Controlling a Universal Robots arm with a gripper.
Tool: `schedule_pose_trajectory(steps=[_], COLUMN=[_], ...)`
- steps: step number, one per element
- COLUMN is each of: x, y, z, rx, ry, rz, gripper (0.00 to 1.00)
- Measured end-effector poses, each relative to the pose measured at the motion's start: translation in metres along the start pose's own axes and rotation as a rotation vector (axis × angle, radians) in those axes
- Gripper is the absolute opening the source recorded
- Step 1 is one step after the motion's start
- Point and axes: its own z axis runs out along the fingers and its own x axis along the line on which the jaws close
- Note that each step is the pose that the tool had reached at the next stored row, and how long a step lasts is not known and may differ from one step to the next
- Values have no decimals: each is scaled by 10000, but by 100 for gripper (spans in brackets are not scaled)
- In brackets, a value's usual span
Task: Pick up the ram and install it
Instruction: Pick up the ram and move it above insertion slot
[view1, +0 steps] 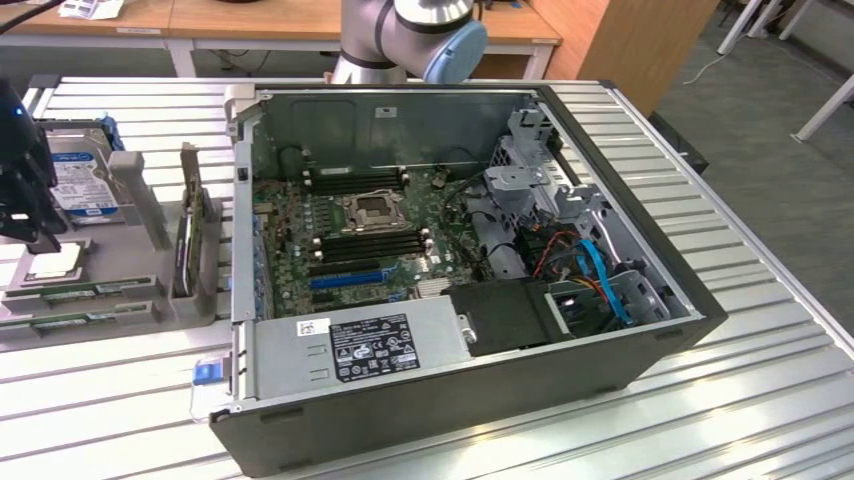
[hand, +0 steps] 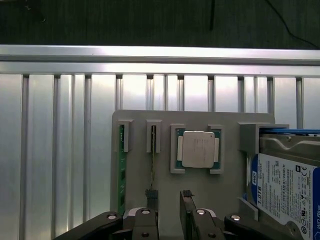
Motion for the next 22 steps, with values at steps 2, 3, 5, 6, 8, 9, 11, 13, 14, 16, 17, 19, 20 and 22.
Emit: schedule_pose_trajectory(steps=[2, 3, 5, 6, 8, 9, 11, 13, 14, 16, 17, 19, 20, 22], x=[0, 0, 1, 1, 1, 1, 1, 2, 2, 2, 2, 3, 3, 3], y=[-1, -1, -1, -1, -2, -2, -2, -3, -3, -4, -4, -4, -4, -5], z=[10, 15, 25, 29, 39, 44, 54, 64, 69, 80, 86, 99, 105, 118], rx=[0, 1, 0, -1, 0, 0, 0, 0, 0, 0, 0, 0, -1, 0], ry=[0, -1, 0, 0, 0, 0, 0, 0, 0, 0, 0, 0, 0, 0], rz=[-1, 0, 0, 0, 0, 0, 0, 0, 0, -1, 0, 0, 0, 0], gripper=[31, 31, 31, 31, 31, 31, 31, 31, 31, 31, 31, 31, 31, 31])
